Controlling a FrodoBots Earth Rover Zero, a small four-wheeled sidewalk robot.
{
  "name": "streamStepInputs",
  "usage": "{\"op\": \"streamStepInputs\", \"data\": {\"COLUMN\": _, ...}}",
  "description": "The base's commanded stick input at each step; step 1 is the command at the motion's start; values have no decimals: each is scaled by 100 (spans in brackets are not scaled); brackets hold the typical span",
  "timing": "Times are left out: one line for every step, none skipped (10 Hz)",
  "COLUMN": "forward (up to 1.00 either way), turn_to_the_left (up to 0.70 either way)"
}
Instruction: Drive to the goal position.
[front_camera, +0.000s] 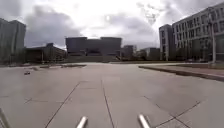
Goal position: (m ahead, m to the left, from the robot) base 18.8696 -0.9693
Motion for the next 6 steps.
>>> {"op": "streamStepInputs", "data": {"forward": 70, "turn_to_the_left": 4}}
{"op": "streamStepInputs", "data": {"forward": 70, "turn_to_the_left": 4}}
{"op": "streamStepInputs", "data": {"forward": 70, "turn_to_the_left": 4}}
{"op": "streamStepInputs", "data": {"forward": 70, "turn_to_the_left": 4}}
{"op": "streamStepInputs", "data": {"forward": 70, "turn_to_the_left": 4}}
{"op": "streamStepInputs", "data": {"forward": 70, "turn_to_the_left": 4}}
